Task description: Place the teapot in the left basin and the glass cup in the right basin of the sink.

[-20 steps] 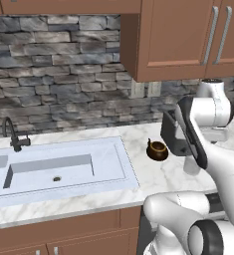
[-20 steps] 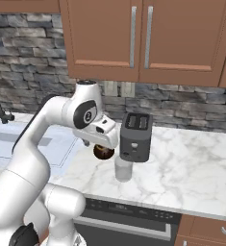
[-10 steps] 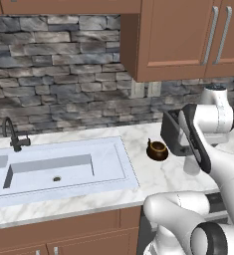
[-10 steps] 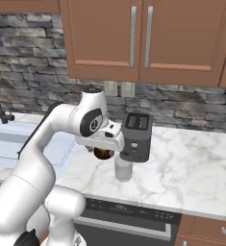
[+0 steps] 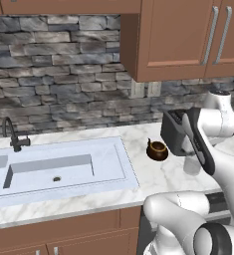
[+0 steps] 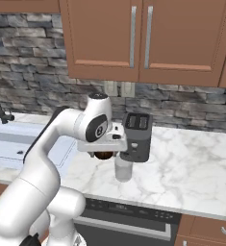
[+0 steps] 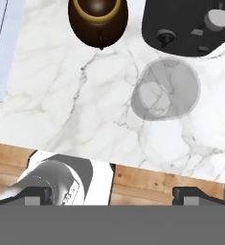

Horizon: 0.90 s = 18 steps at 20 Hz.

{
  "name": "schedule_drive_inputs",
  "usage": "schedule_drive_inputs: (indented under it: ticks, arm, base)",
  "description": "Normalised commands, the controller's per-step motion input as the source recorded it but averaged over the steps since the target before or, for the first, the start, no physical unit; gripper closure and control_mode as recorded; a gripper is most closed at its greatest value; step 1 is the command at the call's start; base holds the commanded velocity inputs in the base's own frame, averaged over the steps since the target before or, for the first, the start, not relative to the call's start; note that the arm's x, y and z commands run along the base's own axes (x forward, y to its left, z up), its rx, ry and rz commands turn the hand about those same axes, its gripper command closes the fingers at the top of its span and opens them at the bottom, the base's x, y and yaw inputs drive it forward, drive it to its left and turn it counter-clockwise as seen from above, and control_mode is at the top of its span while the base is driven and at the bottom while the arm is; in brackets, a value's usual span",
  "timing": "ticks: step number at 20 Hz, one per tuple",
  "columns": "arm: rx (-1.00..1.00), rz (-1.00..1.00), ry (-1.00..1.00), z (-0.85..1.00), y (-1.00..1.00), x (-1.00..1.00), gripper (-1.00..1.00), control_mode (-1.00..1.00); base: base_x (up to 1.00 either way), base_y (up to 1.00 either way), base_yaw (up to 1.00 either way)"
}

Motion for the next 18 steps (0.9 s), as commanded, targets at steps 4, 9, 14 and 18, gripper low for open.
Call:
schedule_drive_inputs:
  ticks: [4, 9, 14, 18]
  arm:
    - [0.00, 0.24, 0.00, -0.11, 0.00, 0.11, -1.00, -1.00]
    - [0.01, 0.18, 0.00, -0.10, 0.00, 0.09, -1.00, -1.00]
    - [0.00, 0.08, 0.00, -0.09, -0.05, 0.09, -1.00, -1.00]
    - [0.02, 0.01, 0.00, -0.14, -0.01, 0.11, -1.00, -1.00]
  base:
    - [0.00, 0.00, 0.00]
    - [0.00, 0.00, 0.00]
    - [0.00, 0.00, 0.00]
    - [0.00, 0.00, 0.00]
